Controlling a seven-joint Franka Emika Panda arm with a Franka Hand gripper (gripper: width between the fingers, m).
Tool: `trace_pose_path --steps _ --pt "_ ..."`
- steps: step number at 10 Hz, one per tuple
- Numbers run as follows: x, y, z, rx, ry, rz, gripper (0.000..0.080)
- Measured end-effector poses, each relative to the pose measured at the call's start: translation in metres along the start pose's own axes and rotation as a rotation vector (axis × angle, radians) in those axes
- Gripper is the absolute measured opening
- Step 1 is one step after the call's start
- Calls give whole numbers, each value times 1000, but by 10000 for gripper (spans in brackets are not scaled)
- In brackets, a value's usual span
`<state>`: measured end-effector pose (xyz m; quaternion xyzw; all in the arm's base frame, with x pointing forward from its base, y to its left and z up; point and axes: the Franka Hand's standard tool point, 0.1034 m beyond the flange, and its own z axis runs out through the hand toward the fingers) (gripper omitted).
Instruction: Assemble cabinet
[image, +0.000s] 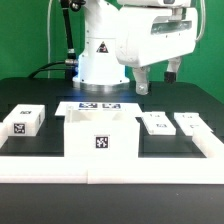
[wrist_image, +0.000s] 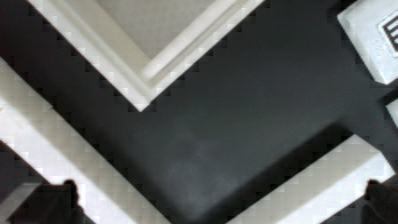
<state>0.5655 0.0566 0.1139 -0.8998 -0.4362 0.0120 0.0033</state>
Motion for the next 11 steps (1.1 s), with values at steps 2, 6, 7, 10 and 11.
trace_pose_path --steps 2,6,7,10,11 --pt "0 0 0 1 0 0 798" --pt "0 0 0 1 0 0 798" --pt "0 0 1 1 0 0 798" --pt "-23 5 14 -56 47 -232 798" --pt "-32 12 17 -69 51 -343 798"
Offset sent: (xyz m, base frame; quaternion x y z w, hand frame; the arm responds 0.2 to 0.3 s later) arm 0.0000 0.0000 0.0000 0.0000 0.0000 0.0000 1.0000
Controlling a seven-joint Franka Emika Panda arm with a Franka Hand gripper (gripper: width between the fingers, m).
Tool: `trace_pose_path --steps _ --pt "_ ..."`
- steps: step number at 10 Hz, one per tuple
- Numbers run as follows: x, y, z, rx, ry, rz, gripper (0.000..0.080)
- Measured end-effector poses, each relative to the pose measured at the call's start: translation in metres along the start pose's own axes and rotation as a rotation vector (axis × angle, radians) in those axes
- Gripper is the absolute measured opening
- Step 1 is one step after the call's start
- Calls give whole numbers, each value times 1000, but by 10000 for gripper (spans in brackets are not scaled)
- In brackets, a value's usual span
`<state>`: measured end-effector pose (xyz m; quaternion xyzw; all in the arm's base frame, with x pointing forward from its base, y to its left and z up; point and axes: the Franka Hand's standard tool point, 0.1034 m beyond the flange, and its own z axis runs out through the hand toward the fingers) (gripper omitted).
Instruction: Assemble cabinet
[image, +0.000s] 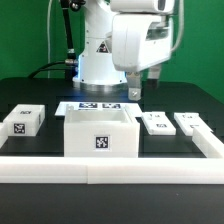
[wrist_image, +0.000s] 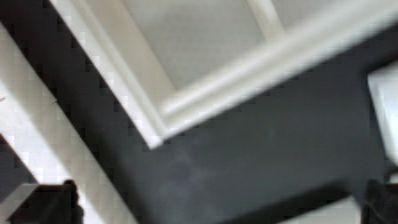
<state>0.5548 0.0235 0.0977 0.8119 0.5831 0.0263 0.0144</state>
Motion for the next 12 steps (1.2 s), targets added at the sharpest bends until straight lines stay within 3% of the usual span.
trace_pose_path --steps 2,5,6,8,12 --pt "-10 4 2 -8 -11 -70 798" --pt "-11 4 2 -10 -10 -91 798" --pt "-21 6 5 -17 -9 -241 798" --pt "-36 6 9 -8 -21 -355 798" --pt "-36 4 10 -5 -22 -349 798"
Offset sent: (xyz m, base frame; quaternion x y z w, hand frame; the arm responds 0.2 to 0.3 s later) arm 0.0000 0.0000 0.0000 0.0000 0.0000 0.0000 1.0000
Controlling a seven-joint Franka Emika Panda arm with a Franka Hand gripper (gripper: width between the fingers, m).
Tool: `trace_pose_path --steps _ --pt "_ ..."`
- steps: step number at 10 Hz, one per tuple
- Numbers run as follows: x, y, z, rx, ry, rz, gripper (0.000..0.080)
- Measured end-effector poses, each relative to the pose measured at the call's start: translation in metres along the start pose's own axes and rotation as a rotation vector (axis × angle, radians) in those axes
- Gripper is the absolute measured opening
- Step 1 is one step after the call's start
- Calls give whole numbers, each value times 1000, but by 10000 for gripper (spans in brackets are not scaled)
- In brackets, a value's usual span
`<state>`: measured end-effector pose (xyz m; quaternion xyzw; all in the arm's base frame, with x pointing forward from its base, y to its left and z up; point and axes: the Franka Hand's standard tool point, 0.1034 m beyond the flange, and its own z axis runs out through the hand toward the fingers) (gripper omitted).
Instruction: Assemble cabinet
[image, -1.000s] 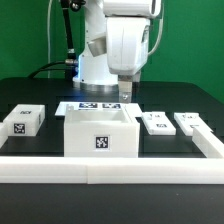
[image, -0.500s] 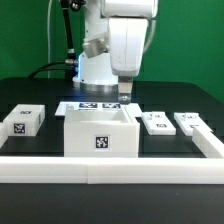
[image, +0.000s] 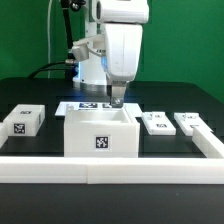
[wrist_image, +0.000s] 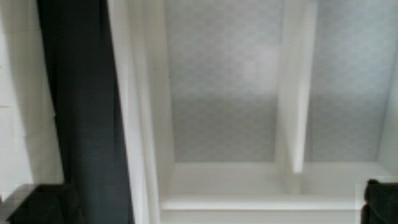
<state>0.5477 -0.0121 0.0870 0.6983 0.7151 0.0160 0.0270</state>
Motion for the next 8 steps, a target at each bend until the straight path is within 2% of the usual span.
trace_pose_path --steps 2,3,4,5,8 --pt "1 -13 2 9 1 -1 798" --pt "-1 -26 5 0 3 -8 798" --pt "-2 -47 7 23 3 -5 798" --pt "-3 -60 10 39 3 -3 798" --pt "-2 -89 23 57 9 3 798"
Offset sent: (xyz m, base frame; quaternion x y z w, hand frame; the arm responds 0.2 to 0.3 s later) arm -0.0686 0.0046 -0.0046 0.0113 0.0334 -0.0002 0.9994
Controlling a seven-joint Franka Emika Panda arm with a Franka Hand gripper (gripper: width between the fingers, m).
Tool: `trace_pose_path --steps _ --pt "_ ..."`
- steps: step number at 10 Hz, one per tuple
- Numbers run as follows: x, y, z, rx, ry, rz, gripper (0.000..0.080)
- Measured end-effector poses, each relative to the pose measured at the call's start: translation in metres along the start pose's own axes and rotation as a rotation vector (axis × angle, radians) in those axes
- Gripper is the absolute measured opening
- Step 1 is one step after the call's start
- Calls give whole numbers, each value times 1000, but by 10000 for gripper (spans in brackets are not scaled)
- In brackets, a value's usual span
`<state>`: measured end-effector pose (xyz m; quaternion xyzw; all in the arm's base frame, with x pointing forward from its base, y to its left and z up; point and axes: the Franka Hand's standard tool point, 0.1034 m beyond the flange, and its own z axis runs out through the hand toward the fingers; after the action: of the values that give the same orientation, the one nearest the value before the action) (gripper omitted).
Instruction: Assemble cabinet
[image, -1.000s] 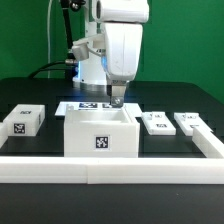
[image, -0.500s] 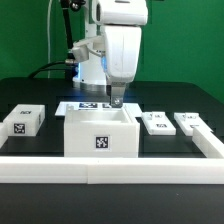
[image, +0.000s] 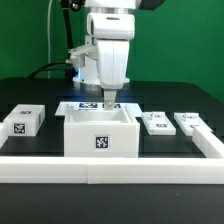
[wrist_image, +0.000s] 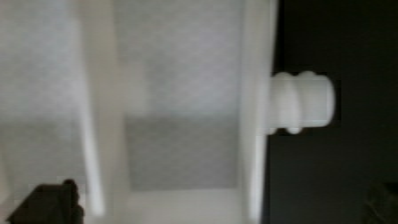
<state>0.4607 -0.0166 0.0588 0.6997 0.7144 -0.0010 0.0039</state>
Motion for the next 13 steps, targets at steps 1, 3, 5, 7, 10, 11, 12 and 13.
trace_pose_path --steps 1,3,5,7,10,11,12,13 --pt "1 -6 4 3 2 1 798" --pt "4 -20 15 14 8 2 798" --pt "8 -25 27 25 15 0 798" --pt "11 -24 39 39 22 7 798" --pt "11 -24 39 38 22 15 770" --pt "11 -25 39 39 22 15 770" --pt "11 -25 39 39 22 15 597" --pt "11 -25 39 39 22 15 414"
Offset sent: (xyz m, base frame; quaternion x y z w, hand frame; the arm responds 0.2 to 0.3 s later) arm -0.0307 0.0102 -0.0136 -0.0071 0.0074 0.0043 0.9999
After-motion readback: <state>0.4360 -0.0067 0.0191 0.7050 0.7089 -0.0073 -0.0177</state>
